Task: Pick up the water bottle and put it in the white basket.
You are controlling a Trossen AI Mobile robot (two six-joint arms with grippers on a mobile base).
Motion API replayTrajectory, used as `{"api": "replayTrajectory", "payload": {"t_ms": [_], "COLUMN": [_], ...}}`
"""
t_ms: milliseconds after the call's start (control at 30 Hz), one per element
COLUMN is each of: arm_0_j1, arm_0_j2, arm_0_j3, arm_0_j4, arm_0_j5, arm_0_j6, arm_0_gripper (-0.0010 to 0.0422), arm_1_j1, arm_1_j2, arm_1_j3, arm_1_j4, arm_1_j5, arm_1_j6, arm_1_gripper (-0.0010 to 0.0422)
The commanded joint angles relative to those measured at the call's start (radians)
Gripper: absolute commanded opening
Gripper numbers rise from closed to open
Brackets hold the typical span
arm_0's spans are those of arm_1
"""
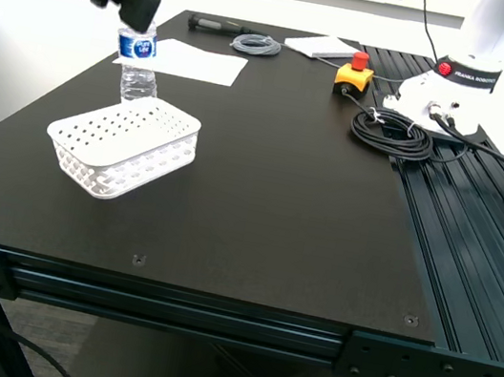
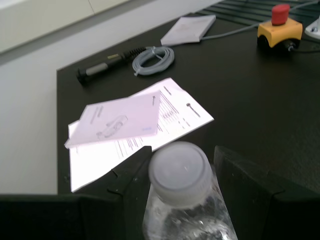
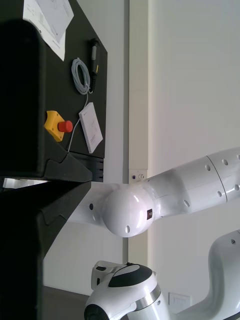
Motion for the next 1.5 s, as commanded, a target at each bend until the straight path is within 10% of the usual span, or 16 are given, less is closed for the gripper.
{"api": "replayTrajectory", "payload": {"t_ms": [33, 300, 400, 600, 1500], "arm_0_j1": [0.000, 0.000, 0.000, 0.000, 0.000], "arm_0_j2": [0.000, 0.000, 0.000, 0.000, 0.000], "arm_0_j3": [0.001, 0.001, 0.001, 0.001, 0.001], "arm_0_j4": [0.003, -0.002, 0.000, -0.021, -0.023], "arm_0_j5": [-0.001, -0.001, -0.001, -0.001, -0.001], "arm_0_j6": [0.000, 0.000, 0.000, 0.000, 0.000], "arm_0_gripper": [0.0001, 0.0001, 0.0001, 0.0001, 0.0001], "arm_1_j1": [-0.001, -0.002, -0.002, 0.000, -0.087], "arm_1_j2": [0.035, 0.126, 0.158, 0.147, -0.374], "arm_1_j3": [0.007, 0.090, 0.128, 0.138, 0.137], "arm_1_j4": [0.014, -0.021, -0.066, -0.072, -0.936], "arm_1_j5": [0.006, 0.005, 0.005, 0.005, 0.087], "arm_1_j6": [0.007, -0.002, -0.004, -0.011, -0.013], "arm_1_gripper": [0.0178, 0.0285, 0.0240, -0.0006, -0.0001]}}
